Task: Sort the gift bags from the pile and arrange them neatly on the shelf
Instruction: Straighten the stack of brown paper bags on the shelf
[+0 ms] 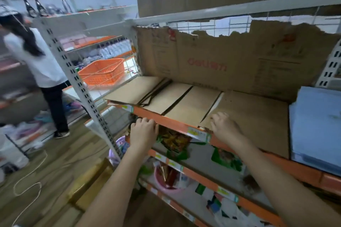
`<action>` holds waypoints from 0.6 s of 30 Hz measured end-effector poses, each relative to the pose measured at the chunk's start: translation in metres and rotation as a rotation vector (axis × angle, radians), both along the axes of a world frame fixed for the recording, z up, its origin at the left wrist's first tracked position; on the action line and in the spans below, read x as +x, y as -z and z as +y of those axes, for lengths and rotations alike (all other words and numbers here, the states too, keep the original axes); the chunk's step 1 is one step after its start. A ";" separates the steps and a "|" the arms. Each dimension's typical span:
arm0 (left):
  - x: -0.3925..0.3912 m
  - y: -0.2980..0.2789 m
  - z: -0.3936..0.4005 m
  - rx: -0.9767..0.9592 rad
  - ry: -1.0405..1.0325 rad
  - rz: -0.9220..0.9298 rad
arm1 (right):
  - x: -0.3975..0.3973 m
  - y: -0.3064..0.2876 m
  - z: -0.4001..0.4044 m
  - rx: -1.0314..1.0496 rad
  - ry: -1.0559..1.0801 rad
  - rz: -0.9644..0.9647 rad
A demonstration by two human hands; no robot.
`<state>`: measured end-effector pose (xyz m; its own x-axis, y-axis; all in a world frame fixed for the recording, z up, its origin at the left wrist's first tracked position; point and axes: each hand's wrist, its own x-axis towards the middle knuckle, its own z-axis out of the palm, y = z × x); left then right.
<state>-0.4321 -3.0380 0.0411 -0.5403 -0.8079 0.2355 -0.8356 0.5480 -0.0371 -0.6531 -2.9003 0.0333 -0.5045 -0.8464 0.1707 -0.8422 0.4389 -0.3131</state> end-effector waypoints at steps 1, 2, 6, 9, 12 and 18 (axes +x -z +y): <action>0.004 0.002 -0.012 0.013 -0.011 0.009 | 0.001 -0.001 -0.015 0.017 -0.009 -0.020; 0.007 0.003 -0.024 0.023 -0.021 0.020 | -0.001 -0.001 -0.030 0.032 -0.022 -0.027; 0.007 0.005 -0.080 0.042 -0.065 0.028 | -0.022 0.003 -0.094 0.026 0.002 -0.078; -0.002 0.005 -0.122 0.062 -0.100 0.035 | -0.033 0.009 -0.135 0.039 0.019 -0.161; -0.007 0.006 -0.159 0.076 -0.136 0.049 | -0.035 0.017 -0.174 0.027 0.025 -0.222; -0.006 0.007 -0.224 0.140 -0.157 0.142 | -0.023 0.023 -0.232 0.028 0.127 -0.403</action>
<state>-0.4383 -3.2624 0.0338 -0.3746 -0.9095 0.1800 -0.9025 0.4022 0.1543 -0.6756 -3.1320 0.0102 -0.6267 -0.7748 -0.0835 -0.5938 0.5441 -0.5927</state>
